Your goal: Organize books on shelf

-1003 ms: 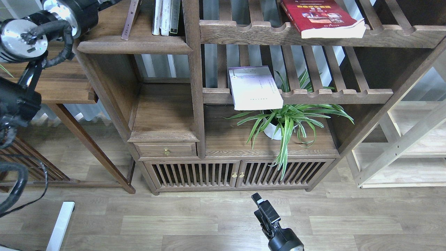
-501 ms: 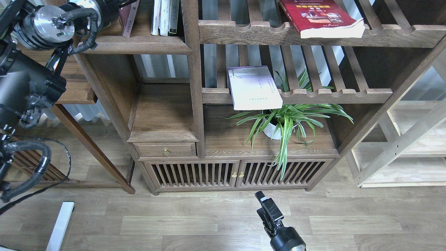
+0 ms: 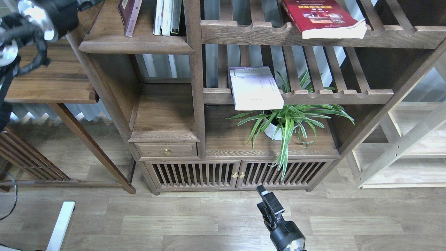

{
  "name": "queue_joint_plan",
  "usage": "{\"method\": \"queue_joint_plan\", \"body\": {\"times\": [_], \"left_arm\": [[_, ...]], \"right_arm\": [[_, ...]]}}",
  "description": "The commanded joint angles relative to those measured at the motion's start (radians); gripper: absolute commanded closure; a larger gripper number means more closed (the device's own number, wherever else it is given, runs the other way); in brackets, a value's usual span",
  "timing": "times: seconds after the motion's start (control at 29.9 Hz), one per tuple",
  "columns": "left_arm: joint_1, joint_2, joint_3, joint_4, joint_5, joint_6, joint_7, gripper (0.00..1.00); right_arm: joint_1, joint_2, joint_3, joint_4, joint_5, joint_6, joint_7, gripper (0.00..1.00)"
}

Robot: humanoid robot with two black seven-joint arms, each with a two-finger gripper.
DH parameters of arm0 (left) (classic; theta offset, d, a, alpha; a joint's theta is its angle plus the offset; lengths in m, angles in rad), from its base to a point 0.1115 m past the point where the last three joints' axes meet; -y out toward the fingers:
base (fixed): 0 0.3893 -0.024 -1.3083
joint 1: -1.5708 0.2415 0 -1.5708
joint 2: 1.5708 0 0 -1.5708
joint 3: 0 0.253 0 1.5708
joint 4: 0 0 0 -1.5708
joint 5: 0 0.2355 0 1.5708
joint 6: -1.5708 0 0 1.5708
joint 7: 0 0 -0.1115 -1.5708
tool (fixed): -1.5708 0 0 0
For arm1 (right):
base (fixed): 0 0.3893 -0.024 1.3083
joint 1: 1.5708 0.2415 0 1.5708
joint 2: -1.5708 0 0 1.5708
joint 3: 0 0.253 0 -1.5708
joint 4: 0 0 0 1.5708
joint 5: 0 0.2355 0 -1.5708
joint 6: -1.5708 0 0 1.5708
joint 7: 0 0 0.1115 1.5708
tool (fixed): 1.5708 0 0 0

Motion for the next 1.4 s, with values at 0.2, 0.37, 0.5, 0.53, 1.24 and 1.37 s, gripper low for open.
{"method": "queue_joint_plan", "body": {"times": [0.2,0.37,0.5,0.53,1.24,1.37], "left_arm": [[0.186,-0.004,-0.099,-0.202,-0.008,-0.019,0.0,0.01],[0.264,-0.024,-0.145,-0.229,-0.103,-0.139,0.0,0.02],[0.343,-0.048,-0.178,-0.213,-0.18,-0.368,0.0,0.04],[0.358,-0.054,-0.185,-0.207,-0.189,-0.415,0.0,0.05],[0.711,-0.323,-0.215,-0.137,-0.445,-0.536,0.0,0.01],[0.772,-0.347,-0.197,-0.135,-0.461,-0.536,0.0,0.05]], "right_arm": [[0.08,0.0,0.015,0.048,-0.002,0.0,0.001,0.02],[0.097,0.0,0.015,0.077,0.001,0.0,0.0,0.01],[0.1,0.0,0.04,0.148,0.006,0.0,-0.002,0.01],[0.1,0.0,0.04,0.159,0.006,0.0,-0.002,0.01],[0.101,0.0,0.06,0.317,0.011,0.0,-0.004,0.01],[0.103,0.0,0.066,0.335,0.011,0.0,-0.002,0.01]]}}
